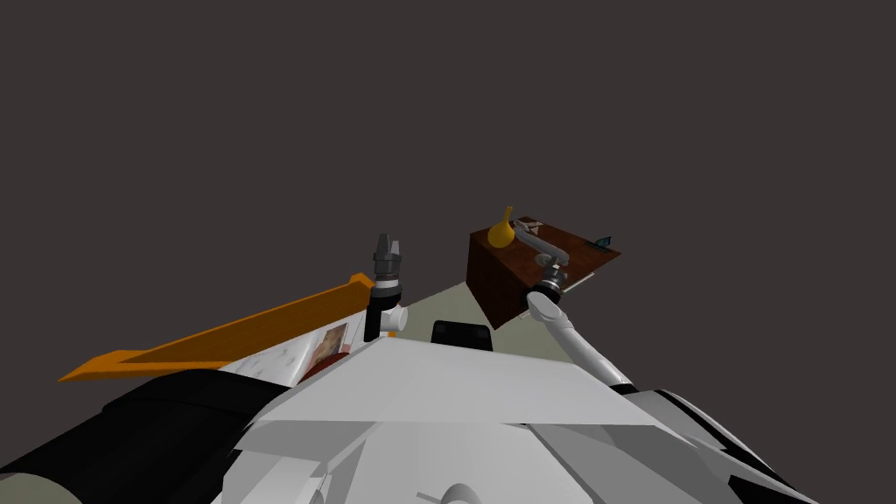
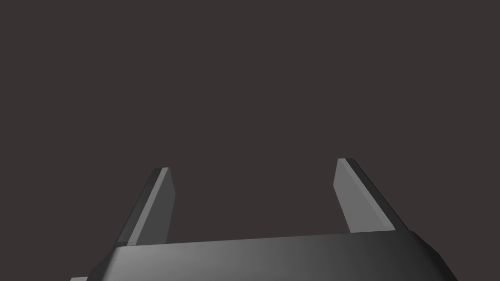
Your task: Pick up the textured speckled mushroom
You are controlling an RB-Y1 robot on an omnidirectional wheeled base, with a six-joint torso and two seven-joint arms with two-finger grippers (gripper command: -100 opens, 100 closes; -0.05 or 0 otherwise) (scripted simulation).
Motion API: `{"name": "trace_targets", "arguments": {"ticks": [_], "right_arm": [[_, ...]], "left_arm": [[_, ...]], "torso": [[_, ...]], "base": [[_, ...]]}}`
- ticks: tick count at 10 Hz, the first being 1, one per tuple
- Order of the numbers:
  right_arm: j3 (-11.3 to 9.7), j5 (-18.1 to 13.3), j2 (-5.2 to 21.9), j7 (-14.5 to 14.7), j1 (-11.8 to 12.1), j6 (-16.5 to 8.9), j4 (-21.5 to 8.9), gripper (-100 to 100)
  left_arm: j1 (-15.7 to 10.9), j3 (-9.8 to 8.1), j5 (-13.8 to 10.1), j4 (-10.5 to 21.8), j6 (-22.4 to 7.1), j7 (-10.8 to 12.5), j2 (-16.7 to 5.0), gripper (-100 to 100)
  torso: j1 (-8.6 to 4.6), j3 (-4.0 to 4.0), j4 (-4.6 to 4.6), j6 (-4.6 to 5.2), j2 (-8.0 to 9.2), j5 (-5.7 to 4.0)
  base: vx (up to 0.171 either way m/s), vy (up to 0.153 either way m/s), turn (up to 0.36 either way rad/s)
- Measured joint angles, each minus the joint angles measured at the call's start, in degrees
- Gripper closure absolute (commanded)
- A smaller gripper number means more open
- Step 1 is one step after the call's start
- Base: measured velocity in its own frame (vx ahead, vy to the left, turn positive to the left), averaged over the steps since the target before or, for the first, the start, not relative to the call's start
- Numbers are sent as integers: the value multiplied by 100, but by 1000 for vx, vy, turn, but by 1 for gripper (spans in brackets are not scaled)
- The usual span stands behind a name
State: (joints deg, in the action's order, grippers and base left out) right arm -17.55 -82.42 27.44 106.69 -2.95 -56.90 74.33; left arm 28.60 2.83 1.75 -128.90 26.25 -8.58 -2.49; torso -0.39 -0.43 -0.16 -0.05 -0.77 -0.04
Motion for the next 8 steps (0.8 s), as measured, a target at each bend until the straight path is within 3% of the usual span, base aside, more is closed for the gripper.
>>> {"name": "trace_targets", "arguments": {"ticks": [1, 2, 3, 7, 8], "right_arm": [[4, -4, -7, 5, -5, -19, -2, 0], [3, -4, -6, 5, -5, -17, -2, -100], [3, -4, -6, 5, -6, -17, -2, 100], [3, -4, -6, 5, -6, -17, -2, 100], [3, -4, -6, 5, -6, -17, -2, 0]], "left_arm": [[0, 0, 0, 0, 0, 0, 0, 0], [-1, 0, 0, 0, 0, 0, 1, 0], [-1, 0, 0, 0, 0, 0, 1, 0], [-1, 0, 0, 0, 0, 0, 1, 0], [-1, 0, 0, 0, 0, 0, 1, 0]], "torso": [[6, 6, 1, 3, 16, 1], [12, 18, 6, 3, 35, 2], [15, 23, 8, 3, 43, 3], [16, 27, 9, 3, 50, 3], [16, 27, 9, 3, 50, 3]], "base": [[12, -4, -2], [6, -2, 1], [0, 0, 0], [0, 0, 0], [0, 0, 0]]}}
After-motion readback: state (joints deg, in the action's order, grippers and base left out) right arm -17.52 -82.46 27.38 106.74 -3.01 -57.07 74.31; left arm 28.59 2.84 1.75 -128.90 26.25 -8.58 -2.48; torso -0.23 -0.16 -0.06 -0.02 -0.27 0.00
